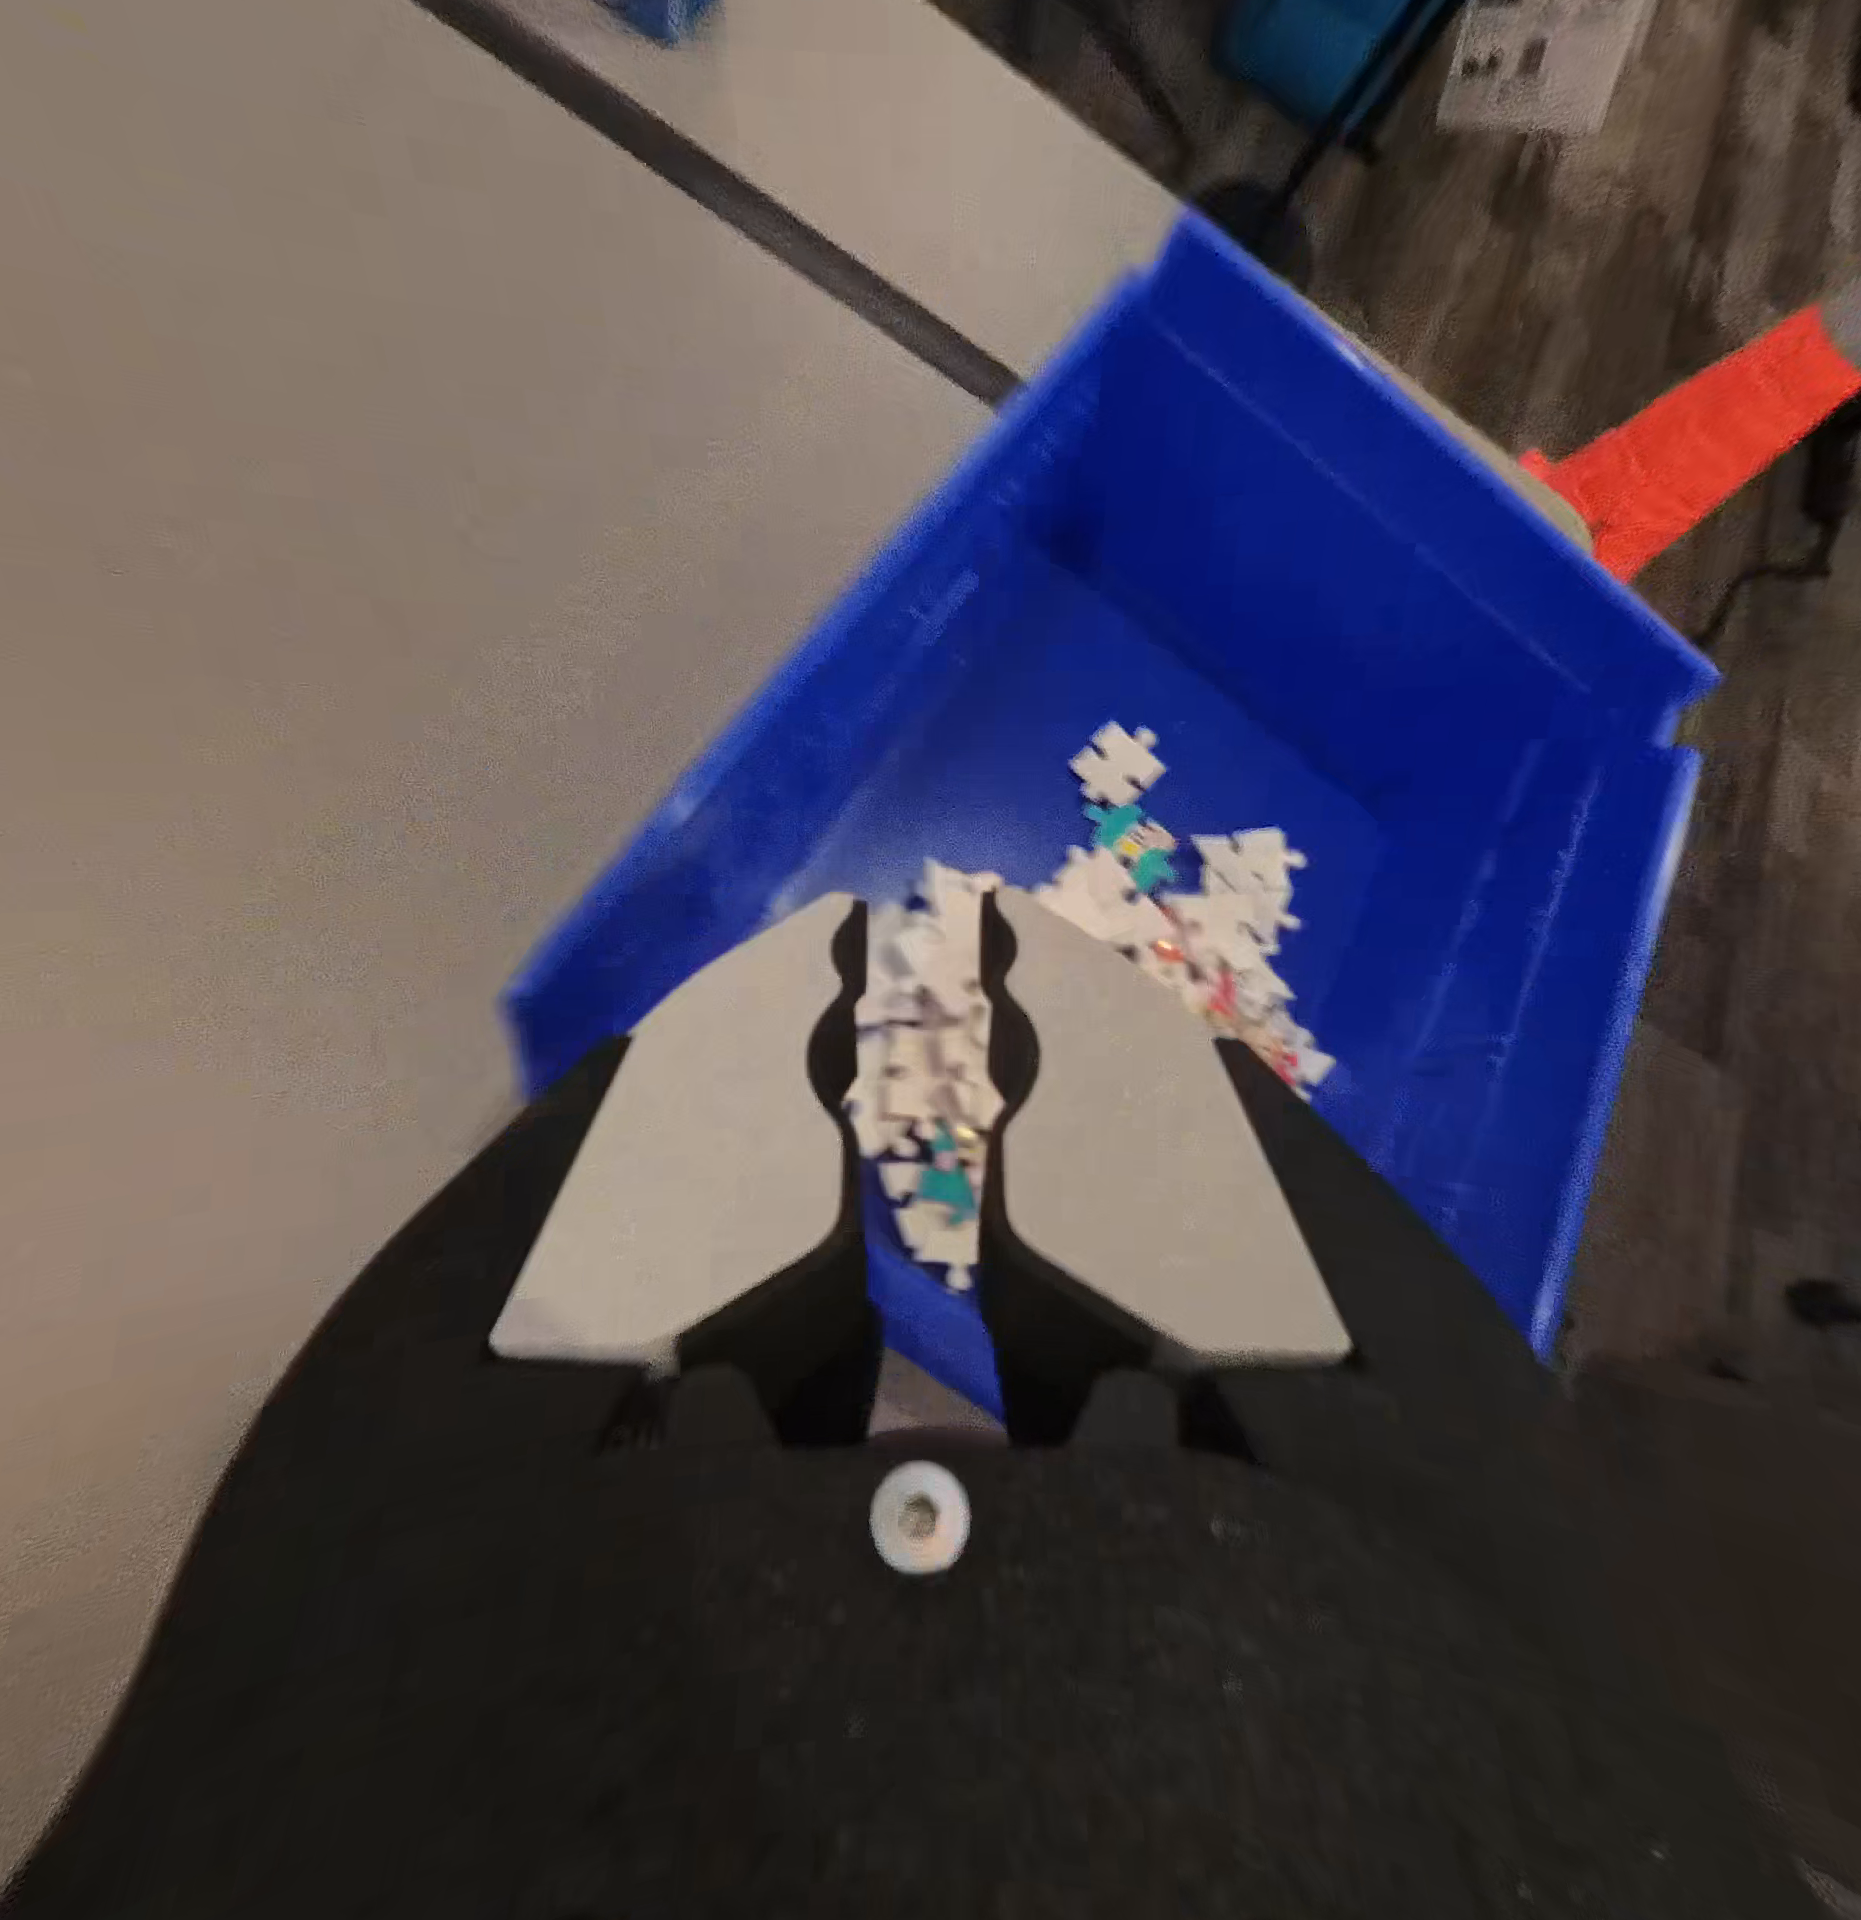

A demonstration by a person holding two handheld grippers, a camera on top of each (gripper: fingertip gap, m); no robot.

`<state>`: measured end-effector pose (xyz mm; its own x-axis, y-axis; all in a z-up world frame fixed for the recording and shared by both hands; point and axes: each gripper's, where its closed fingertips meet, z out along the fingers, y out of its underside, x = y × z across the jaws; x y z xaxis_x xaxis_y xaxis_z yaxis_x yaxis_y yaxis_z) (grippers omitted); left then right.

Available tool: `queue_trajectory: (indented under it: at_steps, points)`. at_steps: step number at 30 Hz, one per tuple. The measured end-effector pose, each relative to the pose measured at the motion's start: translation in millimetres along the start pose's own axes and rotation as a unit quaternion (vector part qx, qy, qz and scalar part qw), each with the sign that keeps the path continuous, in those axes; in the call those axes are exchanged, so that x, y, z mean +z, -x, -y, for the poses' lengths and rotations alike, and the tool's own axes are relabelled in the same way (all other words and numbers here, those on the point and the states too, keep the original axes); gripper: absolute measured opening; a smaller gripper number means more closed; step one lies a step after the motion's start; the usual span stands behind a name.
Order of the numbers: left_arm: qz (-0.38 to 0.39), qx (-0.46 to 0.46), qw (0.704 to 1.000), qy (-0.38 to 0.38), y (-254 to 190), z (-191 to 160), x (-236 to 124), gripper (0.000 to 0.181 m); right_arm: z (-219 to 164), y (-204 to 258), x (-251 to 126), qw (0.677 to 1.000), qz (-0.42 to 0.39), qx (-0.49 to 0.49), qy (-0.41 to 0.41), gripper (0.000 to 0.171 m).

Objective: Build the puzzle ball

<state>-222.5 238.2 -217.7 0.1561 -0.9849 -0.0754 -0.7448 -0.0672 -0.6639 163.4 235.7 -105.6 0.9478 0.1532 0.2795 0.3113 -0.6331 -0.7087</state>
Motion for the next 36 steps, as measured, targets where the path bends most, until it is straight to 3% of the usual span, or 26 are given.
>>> queue_trajectory:
  at_steps: [1, 3, 5, 7, 10, 12, 13, 14, 16, 18, 20, 23, 26, 28, 30, 32, 33, 34, 36]
  points:
    - [0.007, 0.01, 1.0, 0.001, -1, 0, 0, 0.03, 12, 29, -11, 0.999, 0.041, 0.005, -0.025, 0.018]
    - [0.028, 0.037, 0.999, -0.003, -5, 2, -1, 0.03, 26, 115, -31, 0.978, 0.203, 0.02, -0.044, 0.02]
    - [0.035, 0.057, 0.998, -0.021, -18, 13, -4, 0.03, 31, 202, -52, 0.921, 0.379, 0.066, -0.054, 0.025]
    - [0.04, 0.085, 0.994, -0.049, -34, 33, -13, 0.03, 29, 263, -56, 0.858, 0.496, 0.126, -0.037, 0.025]
    - [0.053, 0.137, 0.985, -0.091, -59, 70, -30, 0.03, 24, 315, -60, 0.774, 0.603, 0.19, 0.02, 0.03]
    - [0.057, 0.162, 0.979, -0.109, -74, 89, -38, 0.03, 27, 332, -64, 0.751, 0.628, 0.205, 0.023, 0.031]
    - [0.053, 0.171, 0.977, -0.114, -81, 95, -39, 0.03, 29, 337, -68, 0.74, 0.638, 0.21, 0.025, 0.019]
    - [0.056, 0.179, 0.975, -0.117, -85, 99, -39, 0.015, 31, 339, -70, 0.734, 0.643, 0.217, 0.024, 0.004]
    - [0.08, 0.195, 0.968, -0.134, -86, 105, -37, 0.015, 27, 332, -60, 0.764, 0.609, 0.211, 0.026, 0.002]
    - [0.093, 0.179, 0.973, -0.113, -75, 97, -33, 0.033, 22, 315, -55, 0.801, 0.573, 0.176, 0.017, 0.002]
    - [0.088, 0.136, 0.982, -0.1, -63, 82, -33, 0.039, 24, 282, -55, 0.838, 0.527, 0.139, -0.009, 0.002]
    - [0.131, 0.039, 0.989, -0.061, -18, 44, -44, 0.039, 29, 174, -41, 0.926, 0.359, 0.104, -0.049, 0.002]
    - [0.2, -0.108, 0.974, -0.011, 59, -9, -65, 0.047, 13, 17, -21, 0.989, 0.096, 0.094, -0.061, 0.001]
    - [0.24, -0.207, 0.949, 0.001, 119, -38, -81, 0.049, -21, -53, 6, 0.995, 0.006, 0.103, -0.007, 0.002]
    - [0.269, -0.272, 0.924, 0.023, 178, -60, -89, 0.061, -58, -69, 44, 0.987, 0.028, 0.133, 0.081, 0.002]
    - [0.293, -0.298, 0.908, 0.027, 234, -72, -91, 0.061, -74, -76, 66, 0.985, 0.014, 0.134, 0.108, 0.002]
    - [0.301, -0.304, 0.904, 0.031, 258, -77, -89, 0.062, -77, -79, 70, 0.985, -0.001, 0.127, 0.119, 0.012]
    - [0.307, -0.311, 0.899, 0.039, 278, -82, -86, 0.063, -77, -80, 68, 0.984, -0.021, 0.122, 0.127, 0.035]
    - [0.316, -0.324, 0.89, 0.05, 307, -90, -79, 0.064, -61, -77, 52, 0.989, -0.052, 0.102, 0.095, 0.045]
